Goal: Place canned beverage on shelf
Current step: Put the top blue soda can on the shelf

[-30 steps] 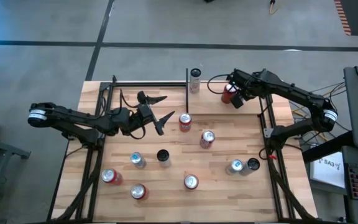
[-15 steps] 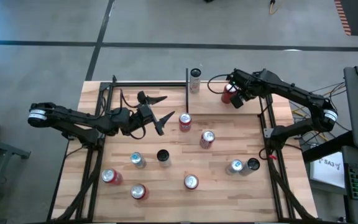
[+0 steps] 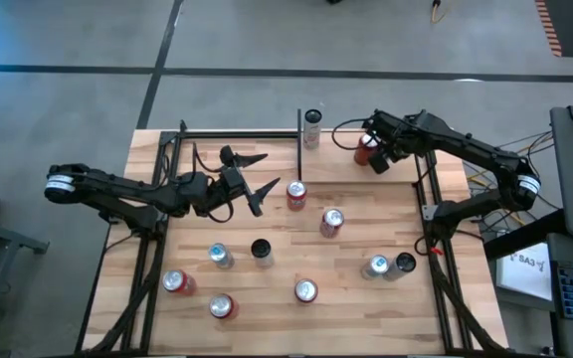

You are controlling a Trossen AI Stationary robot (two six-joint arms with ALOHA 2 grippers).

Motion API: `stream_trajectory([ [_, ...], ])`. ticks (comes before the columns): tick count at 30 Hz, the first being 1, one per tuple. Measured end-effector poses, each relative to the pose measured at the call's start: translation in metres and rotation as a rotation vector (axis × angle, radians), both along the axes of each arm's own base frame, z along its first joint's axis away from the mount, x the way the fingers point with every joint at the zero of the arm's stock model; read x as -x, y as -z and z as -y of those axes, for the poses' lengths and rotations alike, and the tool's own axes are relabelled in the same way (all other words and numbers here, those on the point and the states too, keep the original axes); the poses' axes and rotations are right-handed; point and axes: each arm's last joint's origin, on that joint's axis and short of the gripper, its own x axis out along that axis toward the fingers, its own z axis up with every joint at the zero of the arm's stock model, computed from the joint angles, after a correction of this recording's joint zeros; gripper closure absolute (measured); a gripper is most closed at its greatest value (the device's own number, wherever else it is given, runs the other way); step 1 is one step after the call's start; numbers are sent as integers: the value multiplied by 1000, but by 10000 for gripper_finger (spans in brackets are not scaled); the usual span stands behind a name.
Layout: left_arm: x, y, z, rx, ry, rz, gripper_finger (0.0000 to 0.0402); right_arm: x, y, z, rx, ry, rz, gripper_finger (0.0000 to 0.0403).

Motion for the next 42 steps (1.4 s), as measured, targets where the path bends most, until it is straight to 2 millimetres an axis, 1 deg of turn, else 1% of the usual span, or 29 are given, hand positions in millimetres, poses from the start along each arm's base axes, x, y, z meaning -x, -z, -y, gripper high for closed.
stream_trajectory([
  [11,0,0,0,0,0,1,91,-5,-2,8,82,4,38,394],
  [15,0,0,0,0,0,2,91,-5,0,11,106,11,9,394],
  [19,0,0,0,0,0,4,91,-6,1,12,96,1,10,394],
  [25,0,0,0,4,1,5,91,-3,3,7,7,8,21,394],
  [28,0,0,0,4,1,5,91,-3,3,7,1,8,15,394],
  [36,0,0,0,4,1,5,91,-3,1,13,84,2,-6,394],
  [42,0,0,0,4,1,3,91,-5,0,17,118,-16,15,394],
])
